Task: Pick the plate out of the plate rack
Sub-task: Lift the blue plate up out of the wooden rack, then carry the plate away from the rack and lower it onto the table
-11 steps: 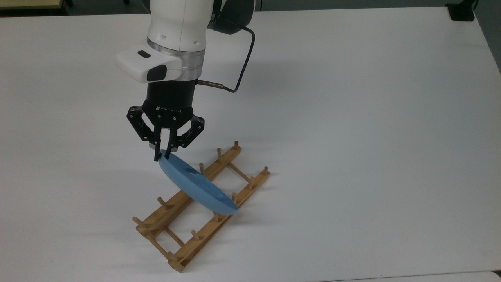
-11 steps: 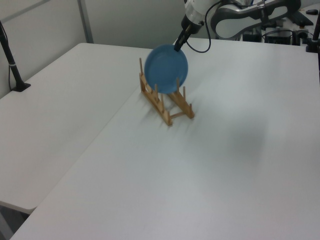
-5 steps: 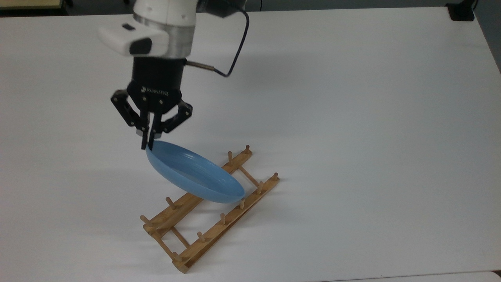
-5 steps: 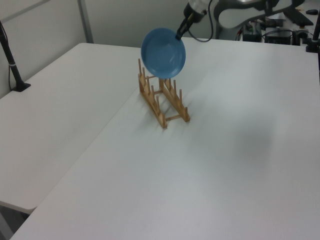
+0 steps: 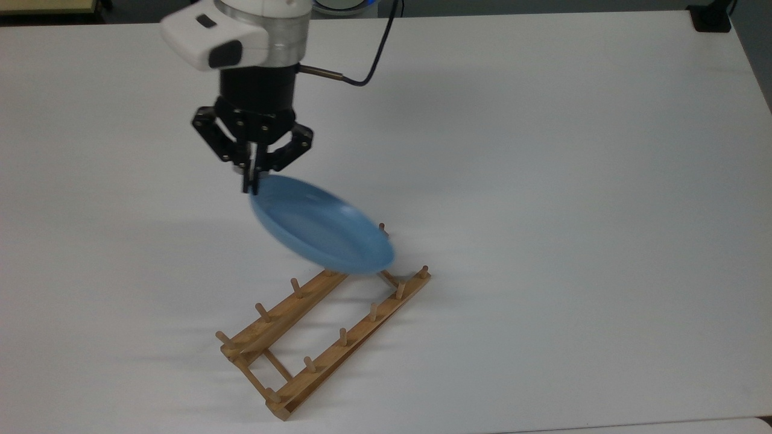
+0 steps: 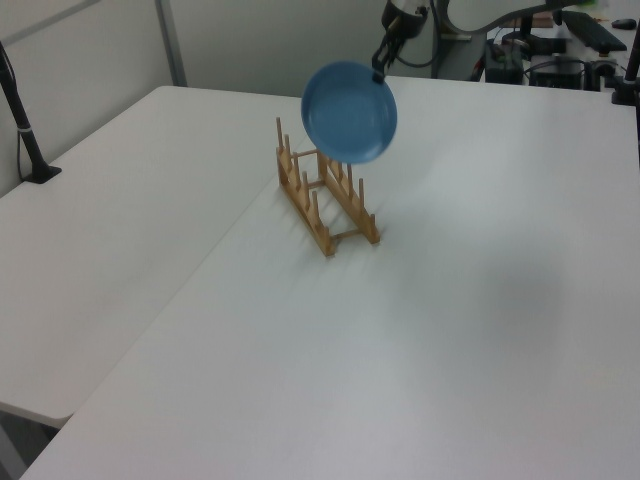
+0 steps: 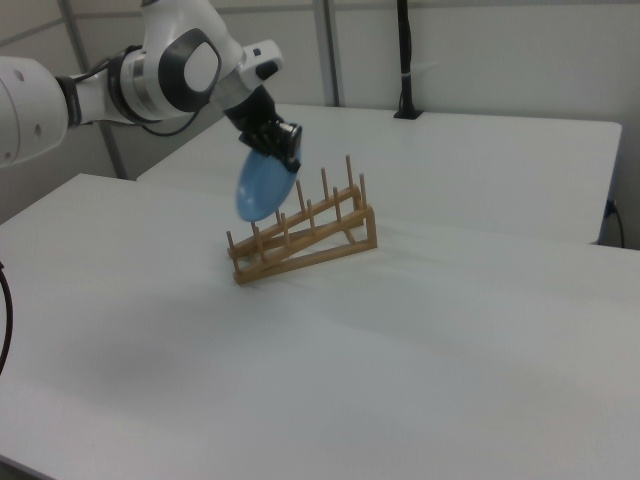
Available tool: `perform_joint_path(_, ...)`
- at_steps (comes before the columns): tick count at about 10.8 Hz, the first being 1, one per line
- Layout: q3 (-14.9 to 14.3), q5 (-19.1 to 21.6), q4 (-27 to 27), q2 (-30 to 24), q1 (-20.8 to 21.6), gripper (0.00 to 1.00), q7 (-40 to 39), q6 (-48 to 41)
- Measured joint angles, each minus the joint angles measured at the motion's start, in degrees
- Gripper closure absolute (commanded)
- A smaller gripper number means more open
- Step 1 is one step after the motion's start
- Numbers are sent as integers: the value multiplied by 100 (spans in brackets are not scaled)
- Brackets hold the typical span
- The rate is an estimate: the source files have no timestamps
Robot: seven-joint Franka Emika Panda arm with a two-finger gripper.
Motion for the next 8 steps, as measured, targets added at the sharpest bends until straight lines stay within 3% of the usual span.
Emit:
perform_joint_path(3, 30, 949, 17, -198, 90, 100, -670, -1388)
perform_joint_path(5, 41, 1085, -18, -341, 122, 100, -1040, -2145)
perform_joint_path(8, 83, 1095, -491, -309, 517, 100, -1650, -2459)
